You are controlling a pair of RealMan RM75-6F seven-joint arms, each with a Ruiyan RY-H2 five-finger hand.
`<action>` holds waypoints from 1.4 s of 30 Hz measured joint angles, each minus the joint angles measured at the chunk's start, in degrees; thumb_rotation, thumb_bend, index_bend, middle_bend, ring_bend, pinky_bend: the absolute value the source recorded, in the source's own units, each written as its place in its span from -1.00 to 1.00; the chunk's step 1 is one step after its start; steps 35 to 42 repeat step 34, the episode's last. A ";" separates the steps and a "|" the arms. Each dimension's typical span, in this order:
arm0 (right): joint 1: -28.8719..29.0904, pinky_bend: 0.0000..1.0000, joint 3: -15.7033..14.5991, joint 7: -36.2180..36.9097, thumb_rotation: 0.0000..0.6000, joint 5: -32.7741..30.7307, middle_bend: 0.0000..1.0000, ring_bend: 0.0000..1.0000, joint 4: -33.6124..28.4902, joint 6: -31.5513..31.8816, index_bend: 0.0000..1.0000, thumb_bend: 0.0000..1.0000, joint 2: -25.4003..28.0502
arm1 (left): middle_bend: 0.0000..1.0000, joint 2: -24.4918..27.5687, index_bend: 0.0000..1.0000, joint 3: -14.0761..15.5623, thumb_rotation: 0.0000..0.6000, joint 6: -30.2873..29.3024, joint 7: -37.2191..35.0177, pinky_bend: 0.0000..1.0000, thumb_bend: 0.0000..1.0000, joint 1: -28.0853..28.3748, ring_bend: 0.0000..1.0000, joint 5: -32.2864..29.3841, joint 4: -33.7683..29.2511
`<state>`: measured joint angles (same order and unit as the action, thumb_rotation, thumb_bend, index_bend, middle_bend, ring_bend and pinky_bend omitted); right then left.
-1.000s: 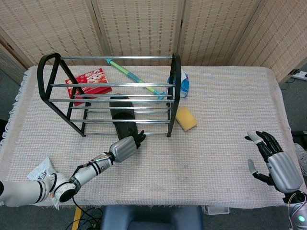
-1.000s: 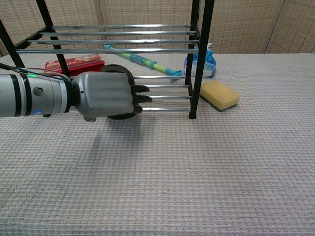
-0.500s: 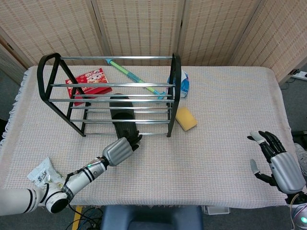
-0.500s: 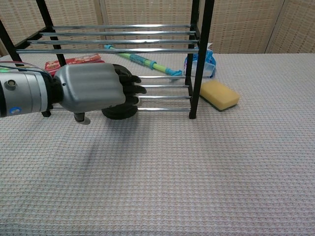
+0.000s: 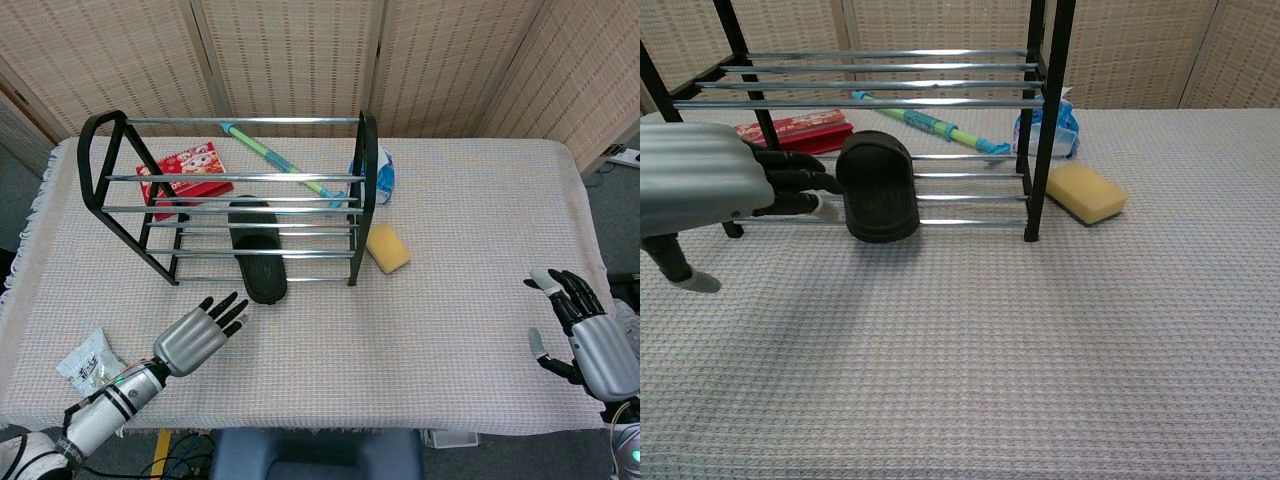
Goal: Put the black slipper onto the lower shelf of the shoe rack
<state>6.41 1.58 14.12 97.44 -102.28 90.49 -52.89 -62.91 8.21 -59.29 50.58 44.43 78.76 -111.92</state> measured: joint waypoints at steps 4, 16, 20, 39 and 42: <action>0.07 -0.87 0.04 -0.17 1.00 -1.24 -0.62 -0.77 0.53 -1.00 -1.00 0.11 -0.05 | -0.85 2.80 -0.64 2.02 1.00 -4.09 -3.24 -0.36 -0.73 -4.57 -0.88 1.38 -1.70; 0.89 -0.86 0.06 -1.35 1.00 -4.50 -0.62 -0.77 2.95 -5.17 -1.00 0.11 -1.14 | -0.79 7.60 -0.57 2.26 1.00 -17.00 -18.88 -0.38 -0.73 -18.05 -0.87 -2.52 -1.15; 1.19 -0.86 0.13 -1.62 1.00 -5.80 -0.62 -0.77 3.94 -6.51 -1.00 0.11 -2.24 | -0.79 6.48 -0.59 -0.21 1.00 -22.58 -24.65 -0.38 -0.73 -22.02 -0.87 -4.99 2.40; 1.89 -0.86 -1.09 -2.01 1.00 -6.64 -0.62 -0.77 6.17 -10.27 -1.00 0.11 -4.49 | -0.78 -1.76 -0.56 -5.21 1.00 -31.61 -33.87 -0.38 -0.73 -33.81 -0.87 -8.74 12.78; 1.89 -0.86 -1.09 -2.01 1.00 -6.64 -0.62 -0.77 6.17 -10.27 -1.00 0.11 -4.49 | -0.78 -1.76 -0.56 -5.21 1.00 -31.61 -33.87 -0.38 -0.73 -33.81 -0.87 -8.74 12.78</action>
